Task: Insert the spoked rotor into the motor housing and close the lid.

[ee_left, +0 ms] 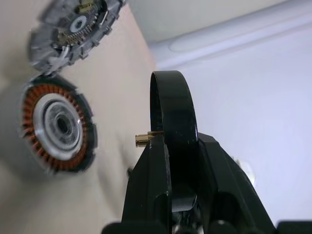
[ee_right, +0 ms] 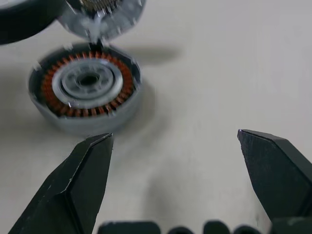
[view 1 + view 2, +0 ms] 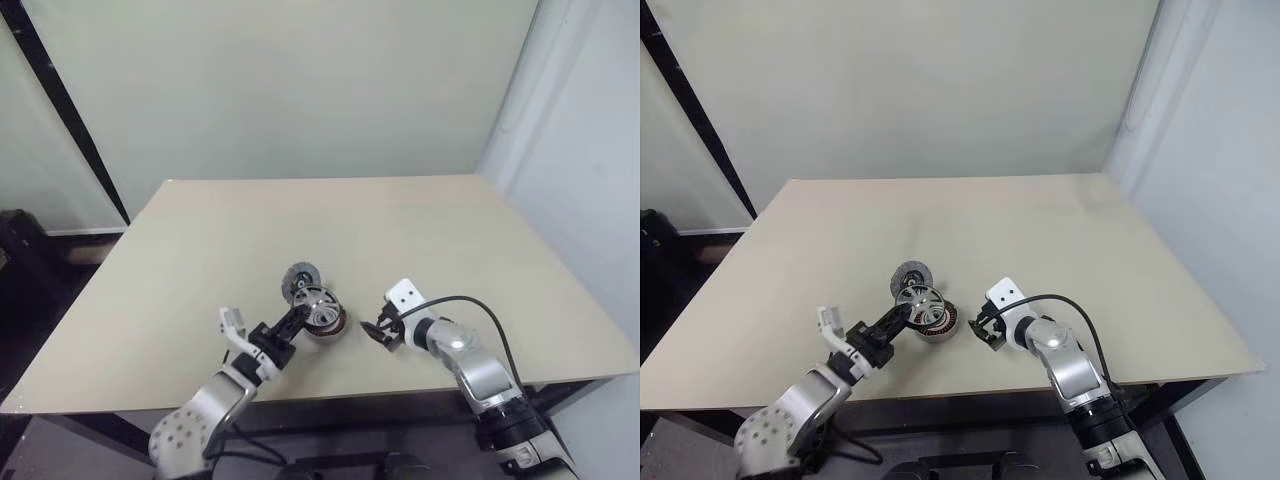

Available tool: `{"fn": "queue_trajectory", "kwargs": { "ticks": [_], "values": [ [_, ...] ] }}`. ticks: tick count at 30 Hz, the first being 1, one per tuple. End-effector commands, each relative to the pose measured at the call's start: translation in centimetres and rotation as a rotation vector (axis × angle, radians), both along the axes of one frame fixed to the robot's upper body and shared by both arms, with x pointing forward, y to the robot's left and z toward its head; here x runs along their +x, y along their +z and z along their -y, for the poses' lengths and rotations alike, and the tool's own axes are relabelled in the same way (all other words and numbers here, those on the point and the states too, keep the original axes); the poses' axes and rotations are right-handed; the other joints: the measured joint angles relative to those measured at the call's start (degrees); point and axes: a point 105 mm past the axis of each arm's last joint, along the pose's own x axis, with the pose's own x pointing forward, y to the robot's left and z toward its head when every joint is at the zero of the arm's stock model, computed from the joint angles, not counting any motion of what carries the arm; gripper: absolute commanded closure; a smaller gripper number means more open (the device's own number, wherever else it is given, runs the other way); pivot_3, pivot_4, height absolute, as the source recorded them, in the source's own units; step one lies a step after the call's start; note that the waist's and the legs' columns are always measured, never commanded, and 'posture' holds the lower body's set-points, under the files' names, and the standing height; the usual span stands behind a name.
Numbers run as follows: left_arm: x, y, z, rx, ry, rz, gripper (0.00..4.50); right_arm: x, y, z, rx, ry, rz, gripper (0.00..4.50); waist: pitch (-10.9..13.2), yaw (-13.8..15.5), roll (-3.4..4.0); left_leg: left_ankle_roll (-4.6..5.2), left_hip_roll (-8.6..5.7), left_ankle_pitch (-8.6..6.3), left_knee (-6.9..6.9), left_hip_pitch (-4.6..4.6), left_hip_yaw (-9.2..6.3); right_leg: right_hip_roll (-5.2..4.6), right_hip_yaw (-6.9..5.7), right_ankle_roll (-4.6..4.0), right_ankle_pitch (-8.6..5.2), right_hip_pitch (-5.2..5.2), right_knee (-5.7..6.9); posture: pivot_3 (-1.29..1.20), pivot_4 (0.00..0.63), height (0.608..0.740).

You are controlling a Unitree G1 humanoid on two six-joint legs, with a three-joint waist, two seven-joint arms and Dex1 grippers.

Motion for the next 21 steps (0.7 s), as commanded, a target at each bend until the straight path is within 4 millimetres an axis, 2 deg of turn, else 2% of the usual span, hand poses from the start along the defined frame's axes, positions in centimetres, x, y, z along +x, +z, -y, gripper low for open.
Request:
{"fn": "queue_trajectory", "kwargs": {
  "ticks": [1, 6, 14, 20, 21],
  "values": [
    [1.3, 0.4, 0.1, -0.009, 0.006, 0.034, 4.21, 0.2, 1.7, -0.1, 0.018, -0.002, 0.057, 0.03, 0.0, 0.01, 0.0, 0.0, -0.01, 0.0, -0.01, -0.01, -0.02, 0.0, 0.0, 0.0, 0.0, -0.01, 0.0, 0.0, 0.0, 0.74],
    [2.6, -0.7, 0.2, -0.022, 0.016, 0.007, 4.21, 0.1, 1.8, 0.2, 0.02, -0.022, 0.058, 0.03, 0.0, 0.02, 0.0, 0.0, -0.03, 0.0, -0.02, -0.01, -0.04, -0.01, 0.0, 0.0, 0.0, 0.01, -0.01, 0.0, 0.0, 0.74],
    [3.0, -2.4, 1.6, 0.008, -0.036, -0.047, 4.21, 0.0, 1.9, 0.6, 0.018, -0.04, 0.061, 0.03, 0.0, 0.01, 0.0, 0.01, -0.07, 0.0, 0.03, -0.01, -0.03, -0.02, 0.04, 0.01, 0.0, 0.04, 0.0, 0.0, 0.0, 0.74],
    [3.4, -3.2, 1.2, 0.038, 0.0, -0.074, 4.21, -0.2, 1.8, 0.6, 0.02, -0.045, 0.058, 0.03, 0.0, 0.01, -0.01, 0.01, -0.06, 0.0, 0.02, -0.01, -0.04, -0.02, 0.04, 0.01, 0.0, 0.03, 0.01, 0.0, 0.0, 0.74],
    [3.5, -3.3, 1.1, 0.045, 0.004, -0.077, 3.86, -0.2, 1.8, 0.6, 0.02, -0.045, 0.057, 0.03, 0.0, 0.01, -0.01, 0.01, -0.06, 0.0, 0.02, -0.01, -0.04, -0.02, 0.04, 0.01, 0.0, 0.03, 0.01, 0.0, 0.0, 0.74]
  ]
}}
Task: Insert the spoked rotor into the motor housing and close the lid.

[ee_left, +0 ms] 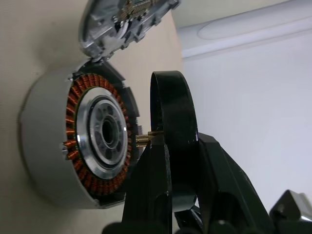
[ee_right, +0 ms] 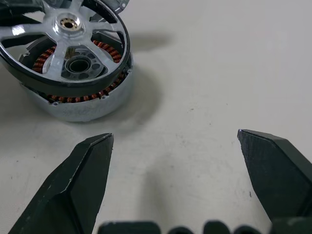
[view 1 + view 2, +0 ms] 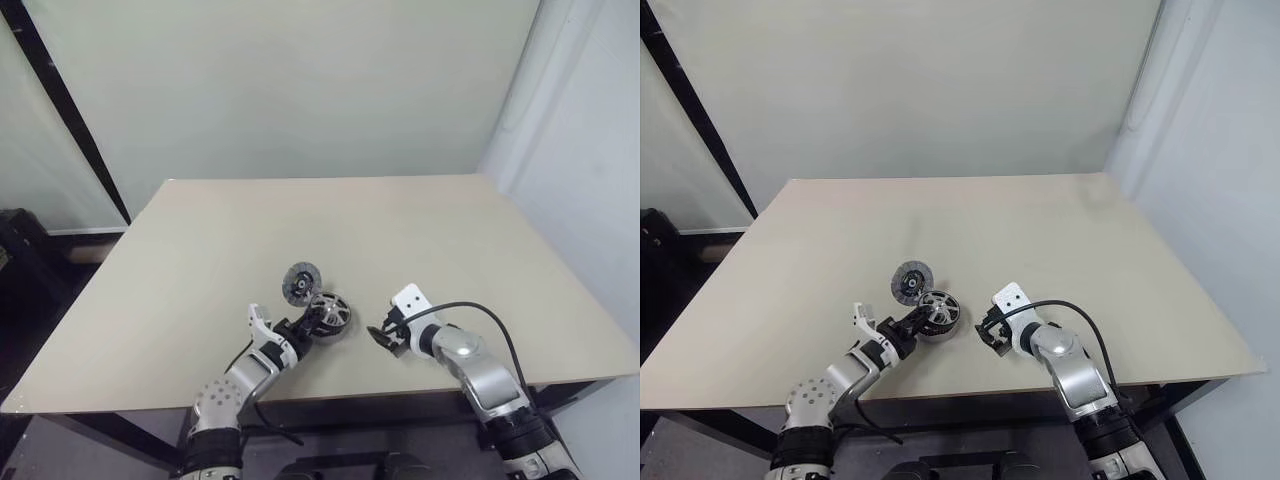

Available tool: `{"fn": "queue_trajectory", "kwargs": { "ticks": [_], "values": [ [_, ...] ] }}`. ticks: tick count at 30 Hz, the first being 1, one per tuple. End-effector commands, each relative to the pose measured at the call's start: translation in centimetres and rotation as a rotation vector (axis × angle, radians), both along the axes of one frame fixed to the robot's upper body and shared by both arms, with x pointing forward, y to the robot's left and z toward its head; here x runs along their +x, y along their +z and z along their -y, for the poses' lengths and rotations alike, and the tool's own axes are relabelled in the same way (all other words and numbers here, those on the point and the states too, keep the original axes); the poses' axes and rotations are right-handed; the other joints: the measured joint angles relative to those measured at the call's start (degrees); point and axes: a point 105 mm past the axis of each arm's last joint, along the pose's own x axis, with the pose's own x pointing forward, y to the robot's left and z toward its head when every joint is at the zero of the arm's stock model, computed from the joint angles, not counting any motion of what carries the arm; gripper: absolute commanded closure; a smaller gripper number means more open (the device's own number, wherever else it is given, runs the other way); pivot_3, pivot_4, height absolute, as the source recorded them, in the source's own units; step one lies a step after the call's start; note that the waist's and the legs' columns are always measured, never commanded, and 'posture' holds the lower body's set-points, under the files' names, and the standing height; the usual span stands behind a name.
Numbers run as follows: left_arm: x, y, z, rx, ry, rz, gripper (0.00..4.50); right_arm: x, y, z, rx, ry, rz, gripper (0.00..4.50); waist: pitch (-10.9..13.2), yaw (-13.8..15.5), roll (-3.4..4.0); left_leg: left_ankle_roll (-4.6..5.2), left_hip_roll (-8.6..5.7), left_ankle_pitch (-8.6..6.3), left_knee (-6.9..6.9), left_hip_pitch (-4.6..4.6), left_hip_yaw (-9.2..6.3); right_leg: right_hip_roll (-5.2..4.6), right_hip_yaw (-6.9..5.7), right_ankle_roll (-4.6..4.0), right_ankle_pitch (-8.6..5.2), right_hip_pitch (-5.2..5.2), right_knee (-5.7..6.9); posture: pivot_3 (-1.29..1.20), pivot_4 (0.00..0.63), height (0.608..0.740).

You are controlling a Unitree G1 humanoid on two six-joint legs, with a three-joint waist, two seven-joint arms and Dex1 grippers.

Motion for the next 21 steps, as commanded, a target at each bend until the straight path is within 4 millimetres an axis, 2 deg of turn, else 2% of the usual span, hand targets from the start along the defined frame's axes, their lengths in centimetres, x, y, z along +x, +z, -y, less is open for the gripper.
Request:
{"fn": "queue_trajectory", "kwargs": {
  "ticks": [1, 5, 11, 21],
  "values": [
    [0.8, 0.9, -0.2, 0.016, 0.016, 0.038, 3.49, 0.3, 1.7, -0.1, 0.026, -0.005, 0.058, 0.03, 0.0, 0.0, 0.0, 0.0, 0.0, 0.0, 0.0, 0.0, 0.0, 0.0, 0.0, 0.0, 0.0, 0.0, 0.0, 0.0, 0.0, 0.74],
    [0.7, 0.6, -0.2, 0.038, 0.021, 0.028, 2.31, 0.2, 1.6, -0.1, 0.028, -0.005, 0.053, 0.03, 0.0, 0.0, 0.0, 0.0, 0.0, 0.0, 0.0, 0.01, 0.01, 0.0, 0.01, 0.0, 0.0, 0.0, 0.0, 0.0, 0.0, 0.74],
    [0.2, 0.9, -0.4, 0.082, 0.033, 0.026, 0.11, 0.2, 1.5, -0.2, 0.032, -0.007, 0.048, 0.03, -0.01, 0.0, 0.0, 0.0, 0.01, 0.0, 0.02, 0.06, 0.0, 0.0, 0.0, 0.0, 0.0, 0.07, 0.0, 0.0, 0.0, 0.74],
    [-2.2, 4.7, -1.6, 0.318, -0.027, 0.135, 0.04, 0.5, 1.5, 0.2, 0.031, -0.02, 0.051, 0.03, 0.0, -0.01, -0.01, -0.01, 0.03, -0.01, -0.01, 0.02, 0.0, -0.01, 0.02, 0.01, 0.01, 0.0, 0.03, 0.0, 0.0, 0.74]
  ]
}}
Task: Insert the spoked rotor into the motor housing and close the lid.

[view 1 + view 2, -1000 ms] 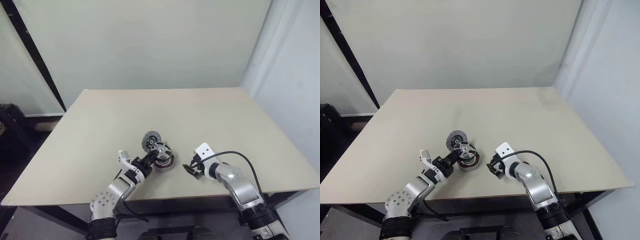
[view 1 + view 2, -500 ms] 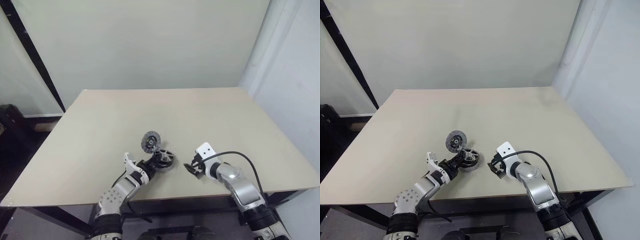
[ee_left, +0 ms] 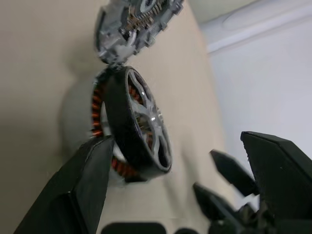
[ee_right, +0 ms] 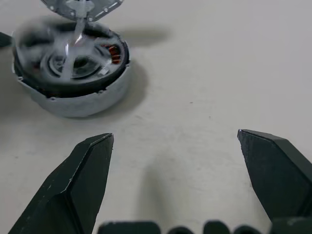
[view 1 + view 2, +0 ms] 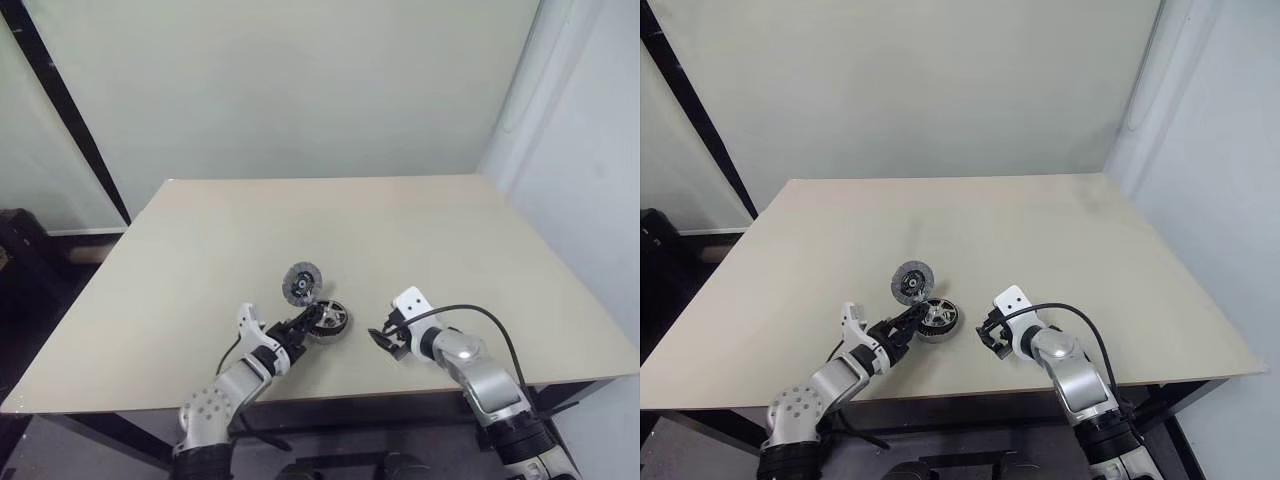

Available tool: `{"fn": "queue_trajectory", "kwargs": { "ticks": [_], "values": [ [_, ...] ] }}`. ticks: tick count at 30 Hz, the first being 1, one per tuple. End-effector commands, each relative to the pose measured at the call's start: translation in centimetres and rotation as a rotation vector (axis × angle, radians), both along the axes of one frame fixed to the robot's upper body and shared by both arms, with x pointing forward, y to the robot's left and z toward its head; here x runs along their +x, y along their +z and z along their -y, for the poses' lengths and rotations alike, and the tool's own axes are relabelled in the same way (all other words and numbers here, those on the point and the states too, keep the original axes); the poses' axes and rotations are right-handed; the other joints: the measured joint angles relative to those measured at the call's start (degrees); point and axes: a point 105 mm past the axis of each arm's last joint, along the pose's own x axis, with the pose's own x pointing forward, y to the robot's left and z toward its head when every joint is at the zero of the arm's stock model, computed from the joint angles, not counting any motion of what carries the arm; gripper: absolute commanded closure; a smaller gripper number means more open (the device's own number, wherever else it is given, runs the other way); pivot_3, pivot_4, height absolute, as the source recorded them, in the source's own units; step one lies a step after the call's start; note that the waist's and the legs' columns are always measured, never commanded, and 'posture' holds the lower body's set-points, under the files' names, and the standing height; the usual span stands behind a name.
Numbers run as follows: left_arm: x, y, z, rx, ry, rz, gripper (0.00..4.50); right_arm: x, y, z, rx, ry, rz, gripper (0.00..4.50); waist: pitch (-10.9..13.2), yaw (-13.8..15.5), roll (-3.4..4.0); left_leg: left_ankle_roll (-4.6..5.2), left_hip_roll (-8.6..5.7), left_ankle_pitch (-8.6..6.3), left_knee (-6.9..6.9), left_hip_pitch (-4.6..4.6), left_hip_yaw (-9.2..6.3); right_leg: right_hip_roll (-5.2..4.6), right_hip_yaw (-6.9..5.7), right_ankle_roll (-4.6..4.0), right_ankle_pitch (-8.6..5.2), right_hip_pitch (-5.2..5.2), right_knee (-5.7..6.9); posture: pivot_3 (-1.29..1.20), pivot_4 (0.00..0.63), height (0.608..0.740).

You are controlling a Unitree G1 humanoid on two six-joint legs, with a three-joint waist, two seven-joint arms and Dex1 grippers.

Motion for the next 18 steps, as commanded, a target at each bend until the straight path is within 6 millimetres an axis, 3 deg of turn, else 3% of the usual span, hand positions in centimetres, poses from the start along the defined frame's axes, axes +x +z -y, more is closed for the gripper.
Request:
{"fn": "queue_trajectory", "kwargs": {
  "ticks": [1, 6, 8, 12, 18],
  "values": [
    [-0.1, 2.8, 0.0, 0.057, -0.029, 0.1, 0.04, 0.7, 1.7, -0.1, 0.027, 0.002, 0.061, 0.03, 0.0, 0.01, 0.0, 0.0, 0.0, 0.0, 0.0, 0.0, 0.01, 0.0, 0.0, 0.0, 0.0, 0.0, 0.0, 0.0, 0.0, 0.74],
    [-2.7, 3.1, -2.9, 0.416, -0.154, 0.145, 0.04, 0.8, 2.9, -1.6, 0.171, 0.014, 0.043, 0.03, 0.01, -0.28, 0.02, -0.01, 0.09, -0.01, -0.08, 0.06, 0.02, 0.02, 0.05, -0.02, -0.01, -0.08, 0.04, 0.0, 0.0, 0.74],
    [-2.7, 3.5, -4.2, 0.451, -0.128, 0.182, 0.0, 0.8, 3.6, -2.9, 0.254, 0.031, 0.025, 0.42, 0.03, -0.19, 0.09, -0.02, 0.09, 0.0, -0.08, 0.07, 0.03, 0.02, 0.0, -0.03, -0.01, -0.1, 0.06, 0.0, 0.0, 0.74],
    [-1.8, 4.4, -6.3, 0.594, -0.034, 0.274, 0.0, 1.7, 4.1, -6.2, 0.326, 0.048, -0.001, 1.7, 0.04, -0.04, 0.09, -0.05, 0.18, 0.01, -0.05, 0.05, 0.02, 0.0, -0.02, -0.03, -0.01, -0.13, 0.05, 0.0, 0.0, 0.74],
    [-1.0, 4.9, -6.5, 0.728, -0.006, 0.38, 0.0, 3.1, 2.8, -9.3, 0.303, 0.073, -0.03, 3.83, 0.03, 0.0, 0.08, -0.18, 0.16, 0.08, -0.06, 0.02, 0.03, -0.12, -0.04, -0.03, -0.01, -0.11, 0.03, 0.0, 0.0, 0.74]
  ]
}}
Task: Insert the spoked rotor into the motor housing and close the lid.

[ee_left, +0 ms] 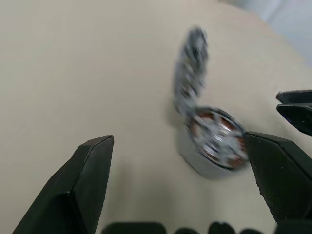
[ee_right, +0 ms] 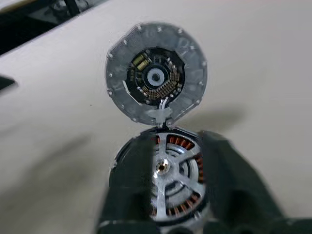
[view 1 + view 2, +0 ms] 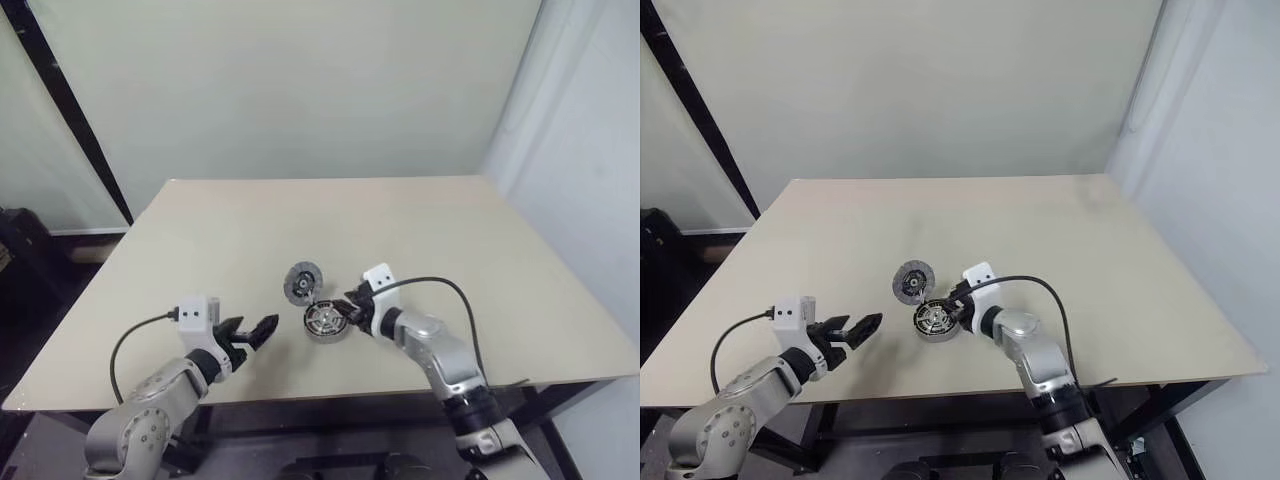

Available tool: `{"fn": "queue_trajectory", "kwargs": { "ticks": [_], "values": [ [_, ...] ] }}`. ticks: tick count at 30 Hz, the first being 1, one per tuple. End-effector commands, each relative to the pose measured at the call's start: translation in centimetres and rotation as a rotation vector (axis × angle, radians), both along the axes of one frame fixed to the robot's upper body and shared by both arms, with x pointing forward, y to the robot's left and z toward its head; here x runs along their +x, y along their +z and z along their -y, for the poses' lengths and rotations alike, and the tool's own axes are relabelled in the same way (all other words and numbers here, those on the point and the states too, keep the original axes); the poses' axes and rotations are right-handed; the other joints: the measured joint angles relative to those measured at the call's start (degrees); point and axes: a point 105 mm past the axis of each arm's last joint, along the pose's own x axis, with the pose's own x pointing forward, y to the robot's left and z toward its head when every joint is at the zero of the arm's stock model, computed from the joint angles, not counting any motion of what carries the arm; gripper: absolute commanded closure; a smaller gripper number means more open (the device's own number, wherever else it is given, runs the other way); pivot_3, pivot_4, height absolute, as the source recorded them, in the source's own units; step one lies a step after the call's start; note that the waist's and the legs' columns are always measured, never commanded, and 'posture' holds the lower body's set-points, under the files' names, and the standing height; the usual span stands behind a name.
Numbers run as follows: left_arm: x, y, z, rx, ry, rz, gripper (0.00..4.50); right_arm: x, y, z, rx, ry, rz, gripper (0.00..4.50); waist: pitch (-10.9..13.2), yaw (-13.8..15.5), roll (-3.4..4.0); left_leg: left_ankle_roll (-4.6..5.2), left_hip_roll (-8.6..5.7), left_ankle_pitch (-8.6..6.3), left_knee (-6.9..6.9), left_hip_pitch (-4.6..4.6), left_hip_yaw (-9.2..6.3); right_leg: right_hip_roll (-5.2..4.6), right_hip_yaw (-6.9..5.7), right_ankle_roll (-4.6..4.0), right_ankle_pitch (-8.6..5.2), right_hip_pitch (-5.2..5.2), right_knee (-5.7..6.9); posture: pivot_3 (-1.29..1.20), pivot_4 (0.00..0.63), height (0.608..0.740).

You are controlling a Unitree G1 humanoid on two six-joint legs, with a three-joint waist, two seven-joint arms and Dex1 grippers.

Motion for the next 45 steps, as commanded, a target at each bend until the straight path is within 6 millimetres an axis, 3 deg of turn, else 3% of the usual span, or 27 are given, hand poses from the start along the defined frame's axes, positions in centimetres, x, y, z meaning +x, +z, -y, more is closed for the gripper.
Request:
{"fn": "queue_trajectory", "kwargs": {
  "ticks": [1, 2, 9, 15, 21, 26, 35, 42, 45],
  "values": [
    [0.6, 1.5, 0.7, 0.048, -0.023, 0.101, 0.0, 0.9, -0.2, -1.5, -0.018, 0.015, 0.026, 4.13, 0.0, -0.06, -0.01, 0.0, 0.0, -0.01, -0.01, -0.01, 0.0, -0.02, 0.03, 0.0, 0.0, 0.0, 0.0, 0.0, 0.0, 0.74],
    [0.6, 1.6, 0.9, 0.048, -0.025, 0.108, 0.0, 1.0, -0.9, -1.7, -0.034, 0.018, 0.017, 4.45, -0.01, -0.06, -0.01, 0.0, -0.01, -0.01, -0.04, -0.02, 0.0, -0.02, 0.09, 0.0, 0.01, -0.04, -0.01, 0.0, 0.0, 0.74],
    [0.4, 1.4, 1.2, 0.071, -0.027, 0.111, 0.0, 0.3, -5.3, -1.6, -0.166, 0.069, -0.037, 4.45, -0.06, -0.07, 0.01, -0.01, -0.07, -0.01, -0.27, 0.03, 0.01, 0.07, 0.01, 0.09, 0.12, -0.09, 0.01, 0.0, 0.0, 0.74],
    [0.3, 1.0, 0.9, 0.076, -0.019, 0.092, 0.0, 1.0, -2.9, -1.9, -0.111, 0.083, 0.031, 4.45, -0.07, -0.09, 0.03, -0.01, -0.01, 0.0, -0.22, 0.1, -0.01, 0.1, -0.02, 0.08, 0.12, -0.03, 0.06, 0.0, 0.0, 0.74],
    [0.5, 0.3, 1.3, 0.023, -0.014, 0.048, 0.0, 0.9, 0.7, -1.7, -0.175, 0.184, 0.163, 2.5, -0.07, -0.07, 0.03, 0.0, -0.03, 0.0, -0.14, 0.04, -0.01, 0.07, 0.02, 0.09, 0.13, -0.05, 0.06, 0.0, 0.0, 0.74],
    [1.0, -0.7, 0.6, -0.094, 0.086, -0.046, 0.0, -0.5, 1.6, -0.7, -0.355, 0.346, 0.241, 0.72, -0.08, -0.01, 0.02, 0.0, -0.05, 0.0, -0.14, 0.03, -0.02, 0.09, -0.05, 0.1, 0.13, -0.03, 0.07, 0.0, 0.0, 0.74],
    [1.8, -1.3, 0.9, -0.295, 0.189, -0.118, 0.0, -2.8, 1.2, 0.1, -0.623, 0.609, 0.324, 0.72, -0.09, -0.03, -0.03, 0.0, -0.08, 0.01, -0.08, 0.04, -0.01, 0.09, -0.07, 0.1, 0.13, 0.0, 0.08, 0.0, 0.0, 0.74],
    [2.0, -2.6, 1.1, -0.278, 0.261, -0.166, 0.0, -2.7, -0.1, -0.2, -0.696, 0.653, 0.319, 0.72, -0.1, -0.02, -0.04, -0.01, -0.11, 0.01, -0.03, 0.04, -0.03, 0.12, -0.07, 0.09, 0.13, 0.03, 0.1, 0.0, 0.0, 0.74],
    [1.9, -2.7, 1.5, -0.298, 0.26, -0.174, 0.89, -2.5, -0.7, -0.4, -0.717, 0.664, 0.316, 0.67, -0.1, -0.02, -0.05, -0.01, -0.15, 0.01, -0.02, 0.03, -0.03, 0.1, -0.05, 0.09, 0.13, 0.04, 0.09, 0.0, 0.0, 0.74]
  ]
}}
